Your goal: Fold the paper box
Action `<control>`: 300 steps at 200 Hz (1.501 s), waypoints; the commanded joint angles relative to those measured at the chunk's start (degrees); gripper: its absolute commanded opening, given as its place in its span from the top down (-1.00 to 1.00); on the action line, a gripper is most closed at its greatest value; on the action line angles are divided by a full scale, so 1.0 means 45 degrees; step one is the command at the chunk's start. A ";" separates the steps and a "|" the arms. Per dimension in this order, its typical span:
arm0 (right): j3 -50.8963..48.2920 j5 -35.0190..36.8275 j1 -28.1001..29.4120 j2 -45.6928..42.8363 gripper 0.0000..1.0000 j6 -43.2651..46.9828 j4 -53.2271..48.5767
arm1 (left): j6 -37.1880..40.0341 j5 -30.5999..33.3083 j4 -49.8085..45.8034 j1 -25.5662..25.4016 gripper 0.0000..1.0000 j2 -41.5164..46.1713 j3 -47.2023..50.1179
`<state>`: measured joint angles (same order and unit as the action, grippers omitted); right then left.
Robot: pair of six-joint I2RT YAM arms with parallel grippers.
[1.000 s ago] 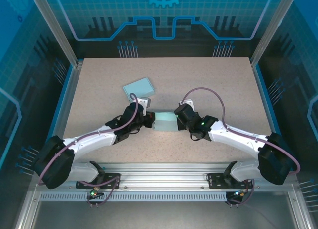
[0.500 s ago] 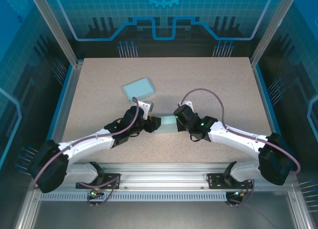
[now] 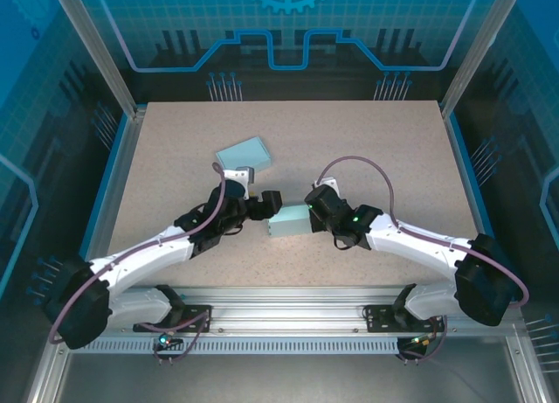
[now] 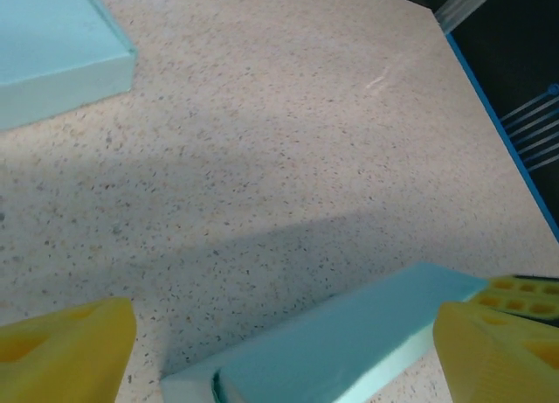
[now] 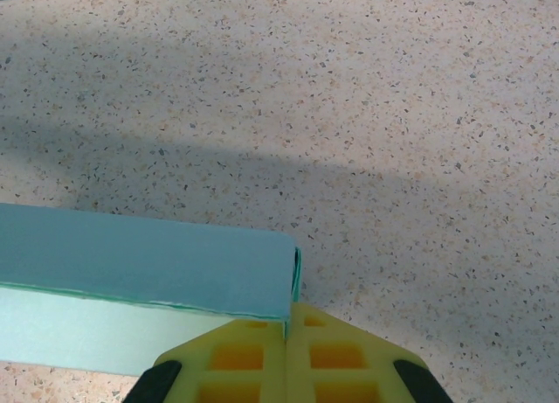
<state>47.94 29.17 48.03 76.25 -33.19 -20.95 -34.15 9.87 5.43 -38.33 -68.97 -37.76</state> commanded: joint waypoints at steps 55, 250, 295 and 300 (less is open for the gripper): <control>-0.0741 -0.0300 0.0458 -0.0356 1.00 -0.0202 -0.0572 | -0.1936 -0.0026 0.2667 -0.0004 -0.35 -0.1795 0.1851; -0.0880 -0.3500 -0.2040 -0.2561 -0.58 -0.2017 0.0636 | -0.2276 0.1766 0.7042 -0.0997 -0.05 -0.3655 0.3951; -0.1124 -0.4625 -0.2628 -0.1349 -0.28 -0.2043 0.1545 | -0.2362 0.1685 0.7098 -0.1014 -0.05 -0.3798 0.3888; -0.1231 -0.4645 -0.2613 -0.1278 -0.24 -0.2095 0.1614 | -0.2384 0.1673 0.7113 -0.1015 -0.05 -0.3828 0.3873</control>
<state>43.53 12.47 36.69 68.93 -41.93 -17.45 -45.36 16.73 45.12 -42.50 -83.31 -22.57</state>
